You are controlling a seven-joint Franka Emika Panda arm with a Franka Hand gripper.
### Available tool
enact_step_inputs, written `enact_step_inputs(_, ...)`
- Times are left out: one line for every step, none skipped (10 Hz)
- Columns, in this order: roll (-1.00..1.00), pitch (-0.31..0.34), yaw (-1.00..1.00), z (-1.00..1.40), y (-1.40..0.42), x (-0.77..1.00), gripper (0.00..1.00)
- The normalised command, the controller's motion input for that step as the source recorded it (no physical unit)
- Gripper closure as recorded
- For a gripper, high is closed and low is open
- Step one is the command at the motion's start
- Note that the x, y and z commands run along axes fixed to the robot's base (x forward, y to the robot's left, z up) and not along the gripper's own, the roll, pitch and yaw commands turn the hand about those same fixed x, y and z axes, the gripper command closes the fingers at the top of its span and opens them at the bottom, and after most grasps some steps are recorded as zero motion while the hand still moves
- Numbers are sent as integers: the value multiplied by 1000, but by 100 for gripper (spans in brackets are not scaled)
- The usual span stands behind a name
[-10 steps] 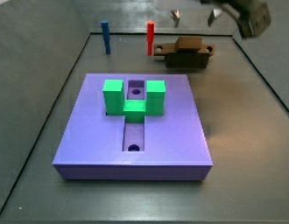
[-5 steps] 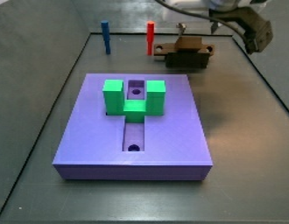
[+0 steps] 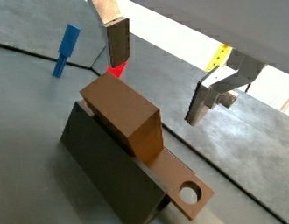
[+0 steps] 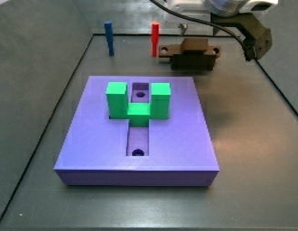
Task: Pick up the brown object. Move up. Place the brown object on the fixture. Regrasp the brown object. Move to above the board. Insert the brown object.
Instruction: Regrasp the brown object.
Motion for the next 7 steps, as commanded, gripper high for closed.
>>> enact_step_inputs(103,0,140,-220,0,86,0)
enact_step_inputs(203,0,114,-291,0,0,0)
enact_step_inputs(129,0,77,-240,0,0,0)
enact_step_inputs(83,0,106,-206,-37,137,0)
enact_step_inputs(69,0,109,-169,-83,171,0)
enact_step_inputs(80,0,157,-137,-143,103,0)
enact_step_inputs(174,0,177,-171,-177,80,0)
